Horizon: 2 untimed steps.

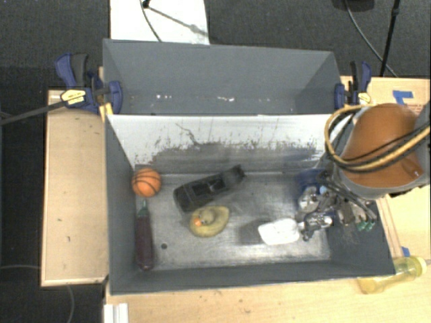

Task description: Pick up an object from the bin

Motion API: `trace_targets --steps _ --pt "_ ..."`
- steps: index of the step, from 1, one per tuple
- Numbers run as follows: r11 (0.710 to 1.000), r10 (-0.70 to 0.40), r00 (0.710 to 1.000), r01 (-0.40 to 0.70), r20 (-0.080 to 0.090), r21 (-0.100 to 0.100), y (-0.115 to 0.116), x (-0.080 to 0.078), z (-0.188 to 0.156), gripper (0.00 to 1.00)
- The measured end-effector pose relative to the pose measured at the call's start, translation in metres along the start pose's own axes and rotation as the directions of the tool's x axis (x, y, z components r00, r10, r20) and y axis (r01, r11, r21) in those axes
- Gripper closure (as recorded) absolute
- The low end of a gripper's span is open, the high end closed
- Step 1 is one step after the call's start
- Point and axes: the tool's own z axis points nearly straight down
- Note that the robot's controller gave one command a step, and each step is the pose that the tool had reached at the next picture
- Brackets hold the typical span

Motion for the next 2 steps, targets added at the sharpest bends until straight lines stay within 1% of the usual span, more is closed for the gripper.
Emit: trace_targets --steps 1,2 --pt "0.982 -0.19 0.982 0.19 0.003 0.001 0.008 0.015 -0.045 1.0" --pt "0.993 -0.115 0.993 0.115 0.001 -0.001 0.012 0.0 -0.11 1.0"
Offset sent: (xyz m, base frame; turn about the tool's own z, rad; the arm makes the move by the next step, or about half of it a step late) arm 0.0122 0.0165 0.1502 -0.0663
